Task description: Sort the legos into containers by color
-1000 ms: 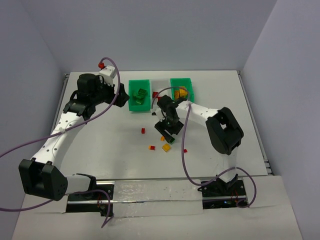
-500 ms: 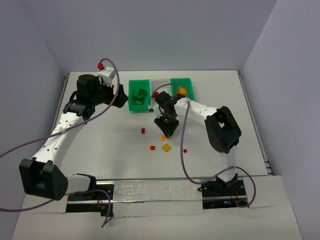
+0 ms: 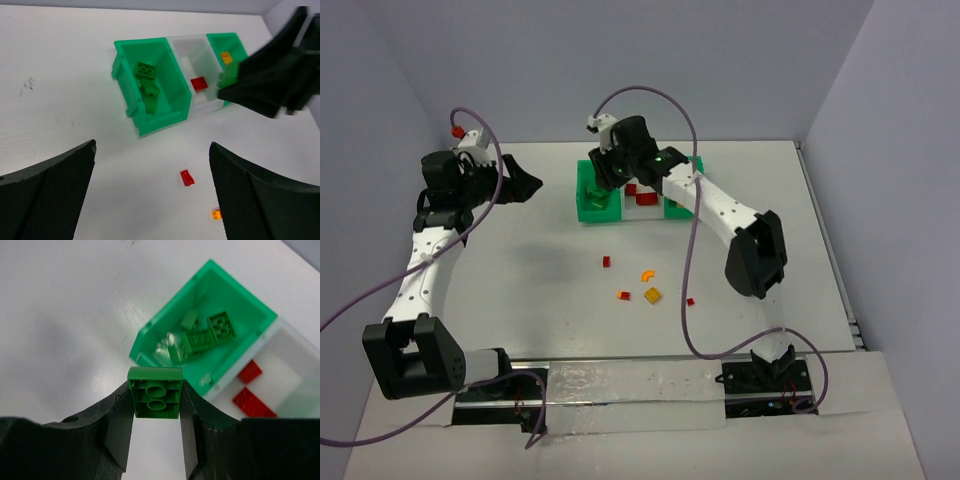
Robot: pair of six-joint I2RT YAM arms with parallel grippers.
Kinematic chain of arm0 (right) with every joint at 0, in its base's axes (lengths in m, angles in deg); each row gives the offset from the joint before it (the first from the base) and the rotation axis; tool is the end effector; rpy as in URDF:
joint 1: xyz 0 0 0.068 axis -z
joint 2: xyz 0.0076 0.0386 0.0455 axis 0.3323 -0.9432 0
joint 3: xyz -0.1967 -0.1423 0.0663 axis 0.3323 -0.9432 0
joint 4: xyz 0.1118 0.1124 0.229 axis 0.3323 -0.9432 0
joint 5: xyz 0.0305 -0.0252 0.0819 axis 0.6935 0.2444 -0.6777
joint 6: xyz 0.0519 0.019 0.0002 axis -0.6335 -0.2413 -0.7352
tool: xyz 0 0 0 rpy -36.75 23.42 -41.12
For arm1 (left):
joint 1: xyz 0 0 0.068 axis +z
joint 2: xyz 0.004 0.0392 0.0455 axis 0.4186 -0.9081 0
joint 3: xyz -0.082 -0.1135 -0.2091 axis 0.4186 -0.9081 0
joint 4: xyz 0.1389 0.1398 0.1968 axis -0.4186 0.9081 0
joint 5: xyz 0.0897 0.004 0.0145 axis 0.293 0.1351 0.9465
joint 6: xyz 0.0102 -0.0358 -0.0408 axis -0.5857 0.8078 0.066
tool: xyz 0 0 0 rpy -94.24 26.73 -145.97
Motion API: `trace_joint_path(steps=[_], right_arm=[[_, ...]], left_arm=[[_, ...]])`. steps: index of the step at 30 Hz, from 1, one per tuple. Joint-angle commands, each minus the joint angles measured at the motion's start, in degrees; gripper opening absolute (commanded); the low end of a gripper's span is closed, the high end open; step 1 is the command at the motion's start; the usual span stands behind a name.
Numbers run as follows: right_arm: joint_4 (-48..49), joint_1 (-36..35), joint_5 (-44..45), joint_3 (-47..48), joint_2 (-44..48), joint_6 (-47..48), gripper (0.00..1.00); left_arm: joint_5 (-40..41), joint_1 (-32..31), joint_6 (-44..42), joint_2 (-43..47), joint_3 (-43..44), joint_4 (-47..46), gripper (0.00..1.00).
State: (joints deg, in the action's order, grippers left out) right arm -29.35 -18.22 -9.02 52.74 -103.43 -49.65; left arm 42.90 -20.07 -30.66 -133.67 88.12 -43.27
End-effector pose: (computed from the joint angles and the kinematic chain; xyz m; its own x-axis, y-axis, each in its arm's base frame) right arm 0.3917 0.3103 0.2991 -0.3848 -0.3701 -0.8455 -0.7409 0.6701 0.0440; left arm 0.3213 0.0046 0.3145 -0.4627 -0.2373 -0.8542 0.3690 0.8245 -0.4290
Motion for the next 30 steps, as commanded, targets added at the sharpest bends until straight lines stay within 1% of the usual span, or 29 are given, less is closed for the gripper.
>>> trace_joint_path(steps=[1, 3, 5, 7, 8, 9, 10, 13, 15, 17, 18, 21, 23, 25, 26, 27, 29, 30], right_arm=[[7.6, -0.2, 3.4, 6.1, -7.6, -2.9, 0.05], [9.9, -0.3, 4.9, 6.2, -9.0, -2.9, 0.1], [12.4, -0.1, 6.9, 6.1, -10.4, -3.3, 0.22], [14.3, 0.1, 7.6, 5.6, -11.2, -3.3, 0.46], [14.8, 0.2, 7.6, 5.4, -11.3, -3.3, 0.56], [14.9, 0.2, 7.2, 5.5, -11.4, -3.2, 0.69], [14.2, 0.2, 6.5, 6.1, -11.5, -3.3, 0.79], [11.5, 0.1, 4.5, 6.7, -10.1, -3.2, 0.88], [9.7, 0.2, 3.5, 4.8, -6.9, -3.0, 0.9], [7.5, 0.2, 2.9, 1.0, -1.3, -2.9, 0.92], [6.3, 0.1, 2.6, -1.4, 2.4, -2.6, 0.92], [3.3, 0.1, 2.0, -10.1, 9.6, -2.2, 0.91], [-1.9, 0.1, 1.3, -19.9, 17.8, -1.1, 0.89], [-5.1, 0.0, 1.7, -28.8, 23.5, -0.7, 0.87], [-5.8, 0.0, 1.9, -33.0, 25.8, -1.0, 0.86], [-6.0, 0.0, 2.0, -34.2, 26.4, -1.3, 0.86], [-4.8, -0.5, 1.7, -44.2, 31.1, -1.4, 0.86], [-4.3, -1.0, 1.6, -47.2, 32.4, -1.1, 0.86]], left_arm=[[-5.1, 0.4, 4.7, 1.7, -1.7, -7.7, 0.99], [-4.4, 0.4, 4.7, 2.6, -2.7, -8.4, 0.99], [-4.5, 0.4, 2.7, 2.1, -1.2, -5.1, 0.99], [-4.4, 0.4, 0.1, 1.9, -0.6, -3.4, 0.99], [-4.3, 0.4, -0.8, 1.9, -0.4, -2.5, 0.99], [-3.7, 0.4, -1.7, 2.3, -0.5, -2.2, 0.99], [-2.9, 0.4, -2.4, 2.7, -0.8, -2.2, 0.99], [-1.9, 0.4, -3.1, 3.1, -1.6, -2.1, 0.99], [-1.7, 0.4, -3.1, 3.0, -1.9, -2.0, 0.99], [-1.4, 0.3, -2.9, 3.0, -2.2, -2.0, 0.99], [-1.2, 0.3, -3.0, 3.1, -2.5, -2.2, 0.99], [-0.6, 0.1, -3.8, 3.8, -2.9, -2.2, 0.99], [2.5, -1.5, -6.5, 4.7, -3.2, -1.4, 0.99], [6.1, -3.3, -8.6, 5.2, -3.7, -0.8, 0.99], [7.4, -4.0, -9.3, 5.2, -3.9, -0.8, 0.99], [8.3, -4.2, -9.4, 5.2, -4.0, -0.9, 0.99], [9.9, -5.9, -9.7, 4.9, -4.3, -1.3, 0.99], [10.2, -6.4, -9.6, 4.5, -4.1, -1.3, 0.99]])
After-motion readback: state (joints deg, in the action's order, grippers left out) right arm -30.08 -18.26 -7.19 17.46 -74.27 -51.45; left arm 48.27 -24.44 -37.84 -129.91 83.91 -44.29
